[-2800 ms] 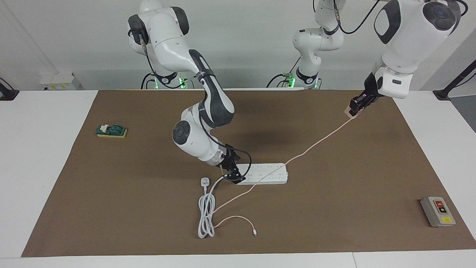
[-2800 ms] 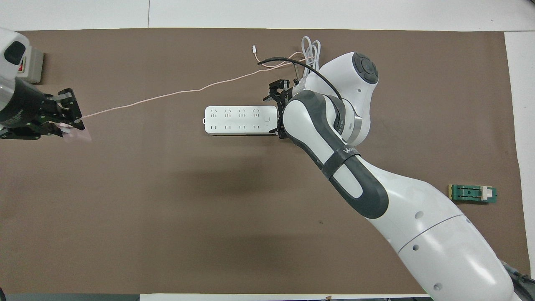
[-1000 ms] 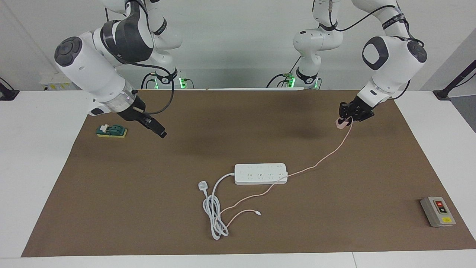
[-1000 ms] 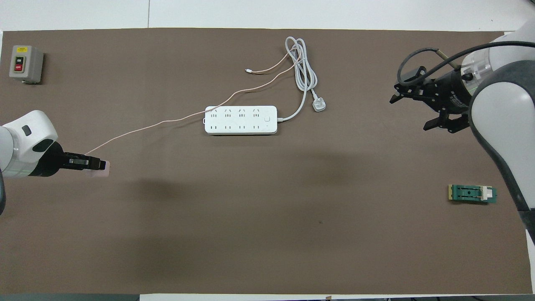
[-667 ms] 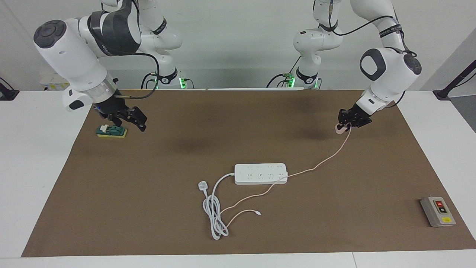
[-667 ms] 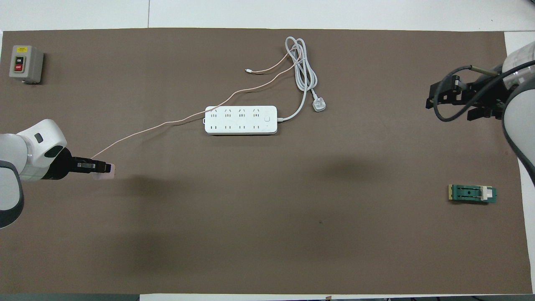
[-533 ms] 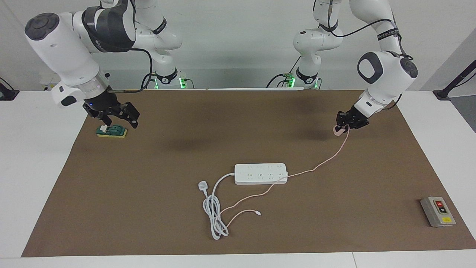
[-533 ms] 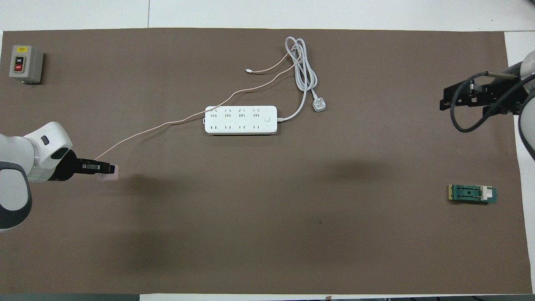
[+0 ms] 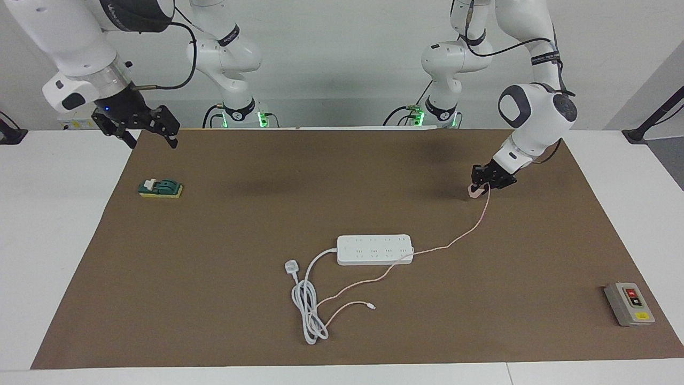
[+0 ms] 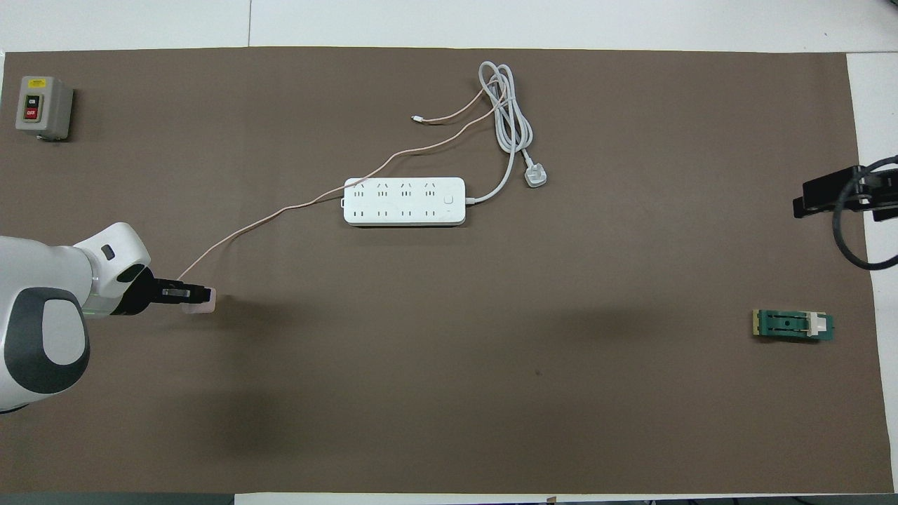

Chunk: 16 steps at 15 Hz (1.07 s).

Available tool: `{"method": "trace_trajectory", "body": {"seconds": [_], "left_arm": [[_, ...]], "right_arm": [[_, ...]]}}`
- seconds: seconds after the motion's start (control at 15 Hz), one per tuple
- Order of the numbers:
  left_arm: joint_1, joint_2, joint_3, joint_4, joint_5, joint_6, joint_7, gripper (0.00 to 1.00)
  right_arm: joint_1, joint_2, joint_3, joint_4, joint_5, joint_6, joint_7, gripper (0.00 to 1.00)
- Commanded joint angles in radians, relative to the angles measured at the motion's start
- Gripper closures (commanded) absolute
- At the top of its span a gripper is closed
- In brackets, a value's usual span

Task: Unplug charger and place it aside
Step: 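Lower the charger onto the mat and open the left gripper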

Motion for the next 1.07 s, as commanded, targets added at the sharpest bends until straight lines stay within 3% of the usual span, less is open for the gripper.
{"method": "trace_trajectory", "body": {"seconds": [0.0,0.53,0.73,1.0], "left_arm": [[-0.016,0.004,0.010,-0.032,-0.018,0.058,0.027,1.00],[-0.004,0.006,0.011,-0.062,-0.018,0.075,0.065,1.00],[0.001,0.001,0.016,-0.077,-0.018,0.075,0.073,0.61],[0.030,0.003,0.016,-0.077,-0.017,0.075,0.073,0.25]], "right_arm": [[-0.018,-0.041,0.009,-0.025,-0.017,-0.038,-0.024,0.00],[-0.027,-0.061,0.009,-0.014,-0.081,-0.005,-0.057,0.00],[-0.032,-0.059,0.009,-0.011,-0.073,0.007,-0.059,0.00],[-0.042,-0.059,0.004,-0.006,-0.060,0.001,-0.057,0.00]]}}
